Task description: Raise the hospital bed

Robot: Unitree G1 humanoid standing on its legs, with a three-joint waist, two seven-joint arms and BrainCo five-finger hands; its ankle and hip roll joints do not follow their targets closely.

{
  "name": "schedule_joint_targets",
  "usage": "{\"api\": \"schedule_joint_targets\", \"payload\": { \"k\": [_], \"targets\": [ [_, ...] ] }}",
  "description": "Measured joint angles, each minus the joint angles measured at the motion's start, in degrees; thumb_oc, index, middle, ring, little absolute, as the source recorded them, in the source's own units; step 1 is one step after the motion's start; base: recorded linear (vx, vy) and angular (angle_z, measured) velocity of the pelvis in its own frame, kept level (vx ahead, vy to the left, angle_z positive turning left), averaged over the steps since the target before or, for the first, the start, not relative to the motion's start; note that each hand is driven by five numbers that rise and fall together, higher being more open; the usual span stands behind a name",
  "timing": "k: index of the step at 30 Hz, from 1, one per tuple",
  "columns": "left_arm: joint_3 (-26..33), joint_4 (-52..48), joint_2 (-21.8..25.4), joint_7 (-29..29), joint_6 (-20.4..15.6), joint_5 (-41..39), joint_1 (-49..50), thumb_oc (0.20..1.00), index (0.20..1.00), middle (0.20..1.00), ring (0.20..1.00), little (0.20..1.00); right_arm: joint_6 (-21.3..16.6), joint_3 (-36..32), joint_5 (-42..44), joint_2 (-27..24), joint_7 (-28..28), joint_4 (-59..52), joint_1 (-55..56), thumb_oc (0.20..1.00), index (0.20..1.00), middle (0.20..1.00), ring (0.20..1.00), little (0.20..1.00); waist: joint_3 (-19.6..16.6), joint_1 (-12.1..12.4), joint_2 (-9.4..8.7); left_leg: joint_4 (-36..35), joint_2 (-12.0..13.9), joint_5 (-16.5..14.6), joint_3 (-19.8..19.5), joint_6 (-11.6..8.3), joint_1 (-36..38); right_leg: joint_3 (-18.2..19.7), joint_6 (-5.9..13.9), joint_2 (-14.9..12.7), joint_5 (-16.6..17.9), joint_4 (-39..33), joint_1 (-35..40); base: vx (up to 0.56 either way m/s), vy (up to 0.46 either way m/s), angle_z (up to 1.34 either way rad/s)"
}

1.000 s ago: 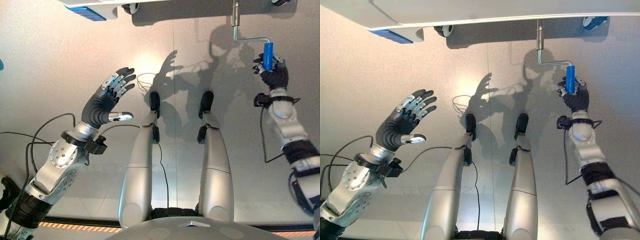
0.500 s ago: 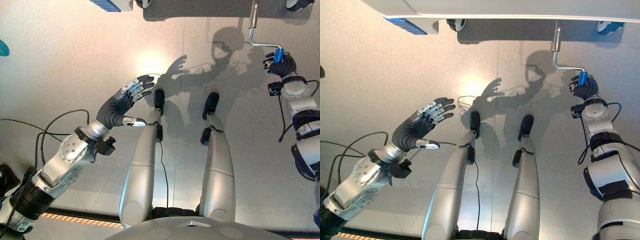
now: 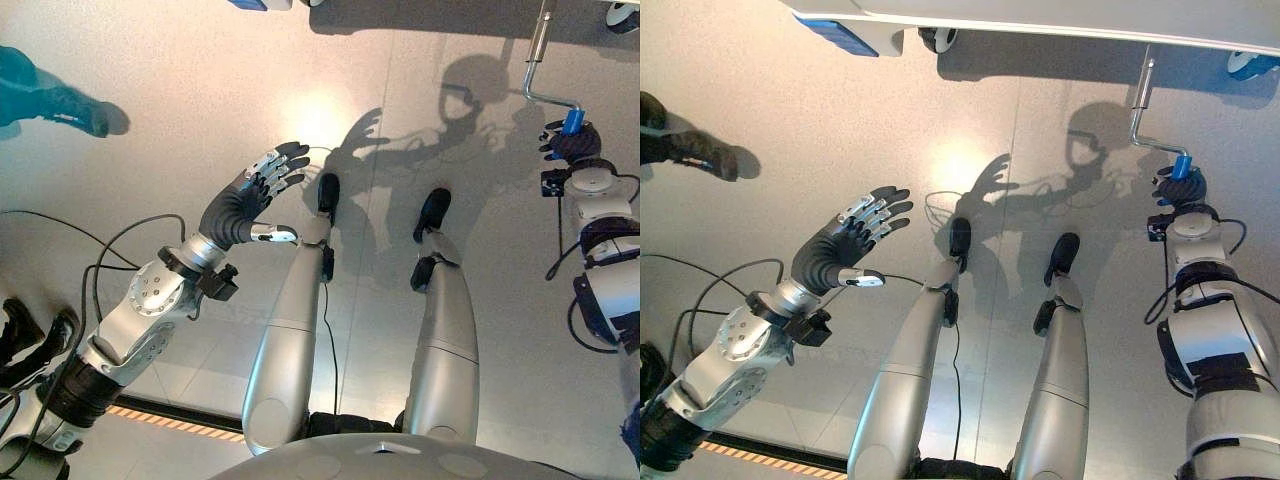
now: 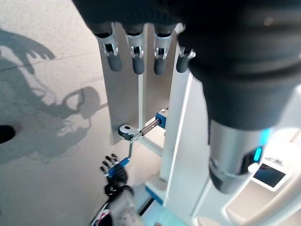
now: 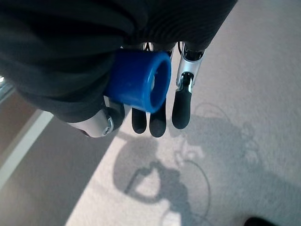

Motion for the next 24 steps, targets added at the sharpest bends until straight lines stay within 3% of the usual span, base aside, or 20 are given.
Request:
{"api": "schedule_joint_targets", "payload": {
  "k": [9, 15, 19, 24],
  "targets": [
    [0.09, 0.27, -1.69, 1.72, 0.30, 0.30, -0.66, 1.000, 1.000, 1.000, 1.000, 1.000, 0.36, -1.77, 2.38, 2.86, -2.28, 1.17, -1.08, 0.200, 0.200, 0.200, 0.200, 0.200, -0.11, 0.97, 1.47, 1.02, -0.07, 0.02, -1.23, -0.76, -1.71, -0.83, -0.75, -0.19, -1.16, 2.18, -1.81, 0.00, 0.054, 0.03],
    [0.27, 0.80, -2.01, 2.99, 0.32, 0.50, -1.08, 1.000, 1.000, 1.000, 1.000, 1.000, 3.12, -1.00, 2.26, 3.71, -3.22, 2.16, -3.15, 0.200, 0.200, 0.200, 0.200, 0.200, -0.12, 1.80, 2.60, 1.73, -0.21, 0.14, -2.72, -1.44, -2.63, -1.96, -1.26, -0.52, -2.51, 4.58, -2.75, 0.00, 0.045, 0.09],
    [0.70, 0.96, -2.45, 3.79, 0.32, 0.51, -1.27, 1.000, 1.000, 1.000, 1.000, 1.000, 4.07, 0.19, 2.06, 3.80, -3.57, 2.19, -3.69, 0.200, 0.200, 0.200, 0.200, 0.200, -0.15, 1.88, 2.80, 1.77, -0.24, 0.26, -2.97, -1.80, -2.71, -2.08, -1.79, -0.60, -3.18, 5.72, -3.22, 0.00, 0.047, 0.03],
    [1.88, 1.04, -2.76, 4.70, 0.27, 0.56, -2.11, 1.000, 1.000, 1.000, 1.000, 1.000, 5.52, 5.00, -2.48, 3.93, -4.18, 2.42, -4.92, 0.200, 0.200, 0.200, 0.200, 0.200, -0.33, 3.02, 4.52, 2.26, -0.08, 0.59, -4.55, -2.60, -3.93, -3.74, -2.70, -0.51, -3.87, 6.45, -3.82, 0.01, 0.037, 0.08]
  ]
}}
